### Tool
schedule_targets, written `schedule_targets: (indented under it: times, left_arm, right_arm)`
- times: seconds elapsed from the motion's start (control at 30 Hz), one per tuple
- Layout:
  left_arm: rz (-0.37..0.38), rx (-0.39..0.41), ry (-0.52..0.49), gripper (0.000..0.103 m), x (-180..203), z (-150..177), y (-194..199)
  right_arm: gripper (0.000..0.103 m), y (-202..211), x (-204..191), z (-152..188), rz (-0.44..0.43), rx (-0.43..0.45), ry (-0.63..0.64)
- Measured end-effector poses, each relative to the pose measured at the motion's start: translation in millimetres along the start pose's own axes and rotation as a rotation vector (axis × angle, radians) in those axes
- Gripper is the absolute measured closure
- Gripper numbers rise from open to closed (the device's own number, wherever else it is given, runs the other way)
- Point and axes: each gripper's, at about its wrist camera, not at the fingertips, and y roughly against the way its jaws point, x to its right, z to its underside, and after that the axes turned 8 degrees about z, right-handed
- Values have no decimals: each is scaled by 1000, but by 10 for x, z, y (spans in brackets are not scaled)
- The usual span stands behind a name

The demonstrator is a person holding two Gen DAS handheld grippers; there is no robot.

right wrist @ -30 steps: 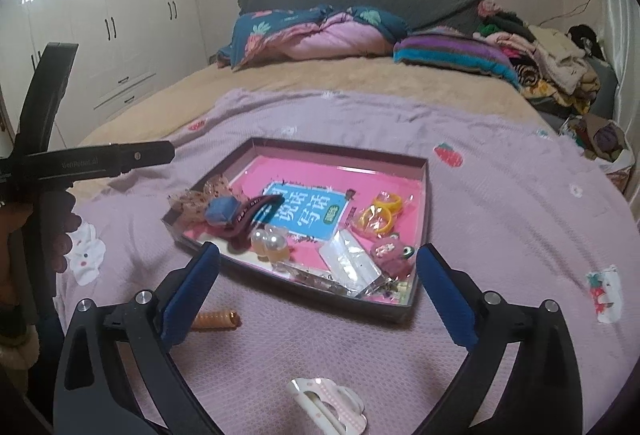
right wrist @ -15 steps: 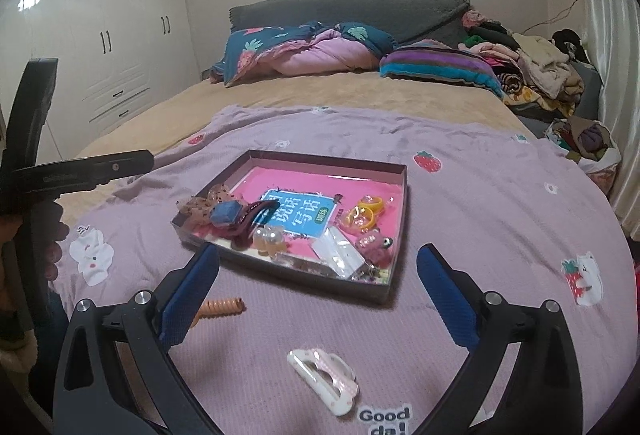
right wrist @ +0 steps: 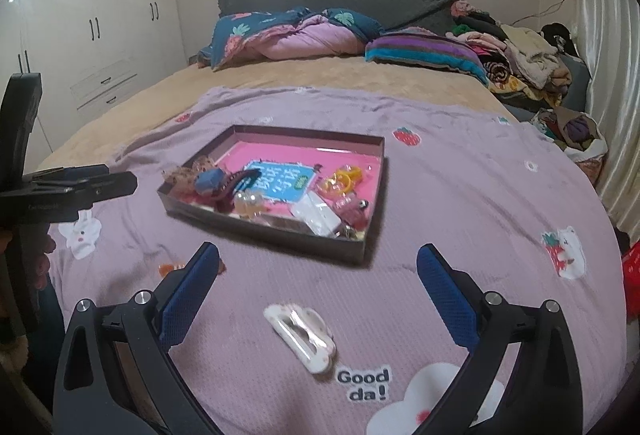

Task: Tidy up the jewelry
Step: 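Withdraw both tools from the tray toward the peach hair tie and white clip, then grasp the peach spiral hair tie with the left tool while the right grasps the white claw clip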

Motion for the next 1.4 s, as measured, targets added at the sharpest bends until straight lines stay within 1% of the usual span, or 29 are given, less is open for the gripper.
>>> schedule_targets:
  times: [0.23,0.37,0.43,0.57,0.67,0.73,0.83,0.9,1.03,1.07,1.1,1.13,1.17,1.2,1.23,1.27,1.3,1.33,1.4]
  left_arm:
    - [13,-33,-17,10,42,157,-66]
    - [9,-62,-58,10,98,284,-146]
    - [22,-80,-64,10,110,337,-191]
    - [35,-124,-100,10,138,445,-312]
    - [40,-155,-113,10,140,516,-421]
    - [38,-174,-118,10,133,554,-492]
    - [42,-196,-130,14,135,604,-608]
    - [45,-214,-136,21,129,624,-694]
    - [60,-252,-140,28,110,666,-852]
    - [61,-256,-145,30,116,673,-870]
    - [61,-259,-150,34,121,677,-893]
    - [65,-262,-149,37,123,677,-916]
    - [72,-265,-144,43,117,680,-931]
    - [76,-267,-140,46,114,683,-938]
    - [76,-268,-139,47,111,681,-950]
    - [77,-268,-141,49,117,681,-953]
    - [78,-268,-144,55,124,682,-952]
    - [82,-267,-145,58,126,682,-947]
    - [89,-269,-143,76,122,680,-941]
  right_arm:
    - [4,-11,44,161,21,-29,10]
    - [4,-64,41,272,24,-60,27]
    - [4,-100,24,308,21,-76,41]
    - [4,-200,-52,407,-6,-122,75]
    - [4,-304,-96,473,-43,-156,87]
    - [4,-376,-120,514,-51,-177,92]
    - [4,-515,-125,578,-55,-211,89]
    - [5,-597,-123,608,-54,-230,88]
    - [6,-786,-152,663,-66,-282,94]
    - [8,-819,-164,671,-67,-288,97]
    - [12,-855,-173,682,-69,-296,102]
    - [22,-886,-185,693,-75,-308,107]
    - [30,-902,-196,699,-80,-316,109]
    - [34,-918,-214,707,-86,-321,114]
    - [46,-917,-235,715,-87,-319,125]
    - [58,-896,-254,714,-89,-311,137]
    - [60,-883,-258,714,-99,-307,137]
    - [60,-865,-256,709,-122,-306,129]
    - [60,-828,-257,706,-154,-302,109]
